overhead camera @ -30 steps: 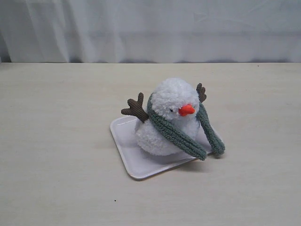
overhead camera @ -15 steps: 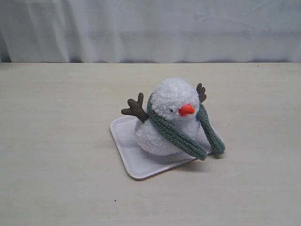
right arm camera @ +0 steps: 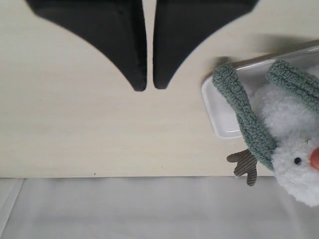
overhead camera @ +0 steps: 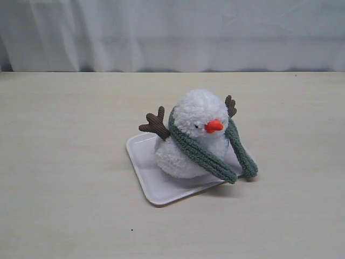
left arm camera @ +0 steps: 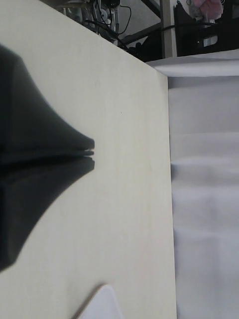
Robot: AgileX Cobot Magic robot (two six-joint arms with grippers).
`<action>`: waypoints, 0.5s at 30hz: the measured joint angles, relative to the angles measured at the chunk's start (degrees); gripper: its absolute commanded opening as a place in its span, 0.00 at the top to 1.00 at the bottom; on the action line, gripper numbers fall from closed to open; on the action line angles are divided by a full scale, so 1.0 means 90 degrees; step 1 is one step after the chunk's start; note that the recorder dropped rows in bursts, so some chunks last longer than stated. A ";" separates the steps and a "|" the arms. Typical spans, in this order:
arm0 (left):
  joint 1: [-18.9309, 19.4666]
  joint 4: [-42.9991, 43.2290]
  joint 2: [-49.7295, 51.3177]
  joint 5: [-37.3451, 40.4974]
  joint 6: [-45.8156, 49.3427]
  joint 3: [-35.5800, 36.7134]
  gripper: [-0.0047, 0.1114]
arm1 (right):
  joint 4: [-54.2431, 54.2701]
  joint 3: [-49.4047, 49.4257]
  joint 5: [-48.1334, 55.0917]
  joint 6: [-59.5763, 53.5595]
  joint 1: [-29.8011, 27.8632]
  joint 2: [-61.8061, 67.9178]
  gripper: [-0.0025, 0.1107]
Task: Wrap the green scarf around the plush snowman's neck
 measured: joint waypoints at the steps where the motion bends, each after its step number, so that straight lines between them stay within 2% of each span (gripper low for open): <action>1: 0.0000 0.0000 0.0000 0.0000 0.0000 0.0000 0.96 | 0.0000 0.0000 0.0026 0.0000 0.0000 0.0000 0.94; 15: 0.0000 0.0000 0.0000 0.0000 0.0000 0.0000 0.96 | -0.0024 0.0000 0.0097 0.0000 0.0000 0.0000 0.94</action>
